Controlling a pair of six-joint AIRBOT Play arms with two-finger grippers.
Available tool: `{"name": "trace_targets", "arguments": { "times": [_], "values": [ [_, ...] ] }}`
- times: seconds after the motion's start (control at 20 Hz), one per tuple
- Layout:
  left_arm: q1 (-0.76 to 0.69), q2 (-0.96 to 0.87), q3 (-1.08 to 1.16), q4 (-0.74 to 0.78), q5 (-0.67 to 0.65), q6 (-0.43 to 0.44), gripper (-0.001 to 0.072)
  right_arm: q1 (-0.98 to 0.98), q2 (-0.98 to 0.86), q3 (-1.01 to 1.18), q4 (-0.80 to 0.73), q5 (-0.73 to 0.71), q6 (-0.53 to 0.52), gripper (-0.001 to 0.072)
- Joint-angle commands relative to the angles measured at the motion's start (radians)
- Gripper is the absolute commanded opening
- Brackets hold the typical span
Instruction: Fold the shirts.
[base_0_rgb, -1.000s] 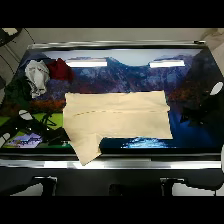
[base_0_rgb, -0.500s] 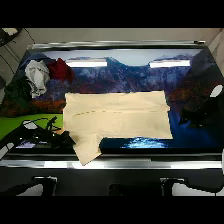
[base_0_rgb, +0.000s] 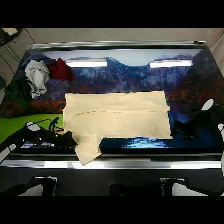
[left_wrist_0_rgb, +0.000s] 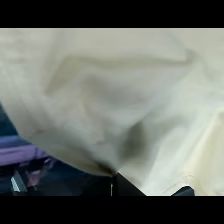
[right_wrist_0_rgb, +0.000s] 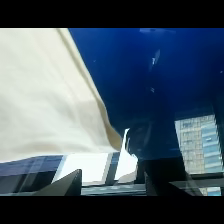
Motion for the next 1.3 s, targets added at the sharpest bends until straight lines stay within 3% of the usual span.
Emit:
{"name": "trace_targets", "arguments": {
  "times": [0.0,0.2,0.3,0.35,0.4,0.45,0.9,1.25],
  "values": [
    [-0.002,0.001,-0.001,0.047,0.068,0.024,0.0021,-0.001,0.003,-0.066,0.016,-0.098,-0.008,0.0509],
    [-0.002,0.001,0.000,0.047,0.068,0.024,0.0022,0.000,0.000,-0.103,0.107,-0.219,-0.005,0.0498],
    [-0.002,0.001,0.000,0.047,0.068,0.024,0.0022,0.000,-0.034,-0.106,0.132,-0.196,0.000,0.0487],
    [-0.002,0.001,0.000,0.047,0.068,0.024,0.0022,0.000,-0.051,-0.106,0.138,-0.179,0.001,0.0404],
    [-0.002,0.001,0.000,0.047,0.069,0.024,0.0022,0.000,-0.061,-0.106,0.138,-0.173,0.001,0.0246],
    [-0.002,0.001,0.002,0.048,0.069,0.024,0.0021,-0.001,-0.060,-0.105,0.138,-0.173,0.001,0.0034],
    [-0.001,0.087,0.359,0.099,0.014,0.030,0.0016,0.000,0.035,0.112,0.175,-0.173,-0.023,0.0034],
    [-0.001,-0.198,0.812,0.099,-0.025,0.000,0.0016,0.079,-0.146,0.409,0.180,-0.316,-0.021,0.0034]
  ]
}}
